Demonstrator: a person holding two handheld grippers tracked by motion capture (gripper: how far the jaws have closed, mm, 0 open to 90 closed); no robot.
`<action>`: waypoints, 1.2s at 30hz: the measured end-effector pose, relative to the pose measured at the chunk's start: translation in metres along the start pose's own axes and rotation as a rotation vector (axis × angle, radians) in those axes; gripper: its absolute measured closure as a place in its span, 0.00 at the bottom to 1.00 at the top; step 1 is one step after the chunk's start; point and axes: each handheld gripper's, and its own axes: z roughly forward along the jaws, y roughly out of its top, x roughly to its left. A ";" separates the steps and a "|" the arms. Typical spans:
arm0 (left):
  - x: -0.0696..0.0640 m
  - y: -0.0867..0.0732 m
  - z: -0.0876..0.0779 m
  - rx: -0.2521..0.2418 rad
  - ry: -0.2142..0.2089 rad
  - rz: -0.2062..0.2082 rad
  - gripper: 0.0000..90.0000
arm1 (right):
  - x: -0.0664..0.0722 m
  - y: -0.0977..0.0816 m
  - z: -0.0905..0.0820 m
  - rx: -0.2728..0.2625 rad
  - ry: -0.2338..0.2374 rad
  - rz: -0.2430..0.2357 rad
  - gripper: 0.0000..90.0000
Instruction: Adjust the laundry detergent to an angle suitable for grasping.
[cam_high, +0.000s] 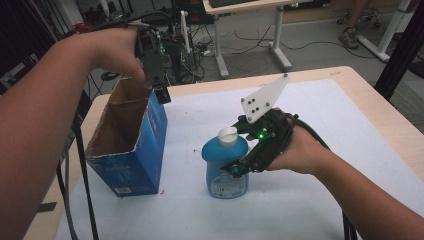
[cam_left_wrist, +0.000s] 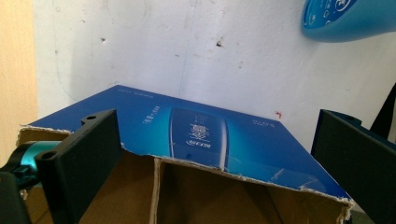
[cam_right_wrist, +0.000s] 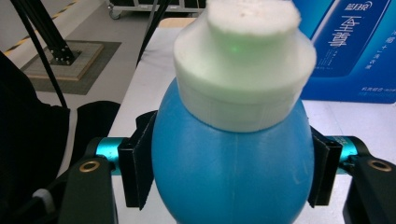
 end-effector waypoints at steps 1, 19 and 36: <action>0.000 0.000 0.000 0.000 0.000 0.000 0.02 | 0.000 0.000 0.000 0.002 0.000 0.002 0.33; -0.002 0.001 -0.001 -0.007 0.004 0.000 0.02 | 0.000 -0.002 -0.010 0.019 -0.012 0.022 0.25; -0.003 0.002 -0.002 -0.005 0.005 0.003 0.02 | 0.001 -0.004 -0.019 0.065 -0.042 0.032 0.15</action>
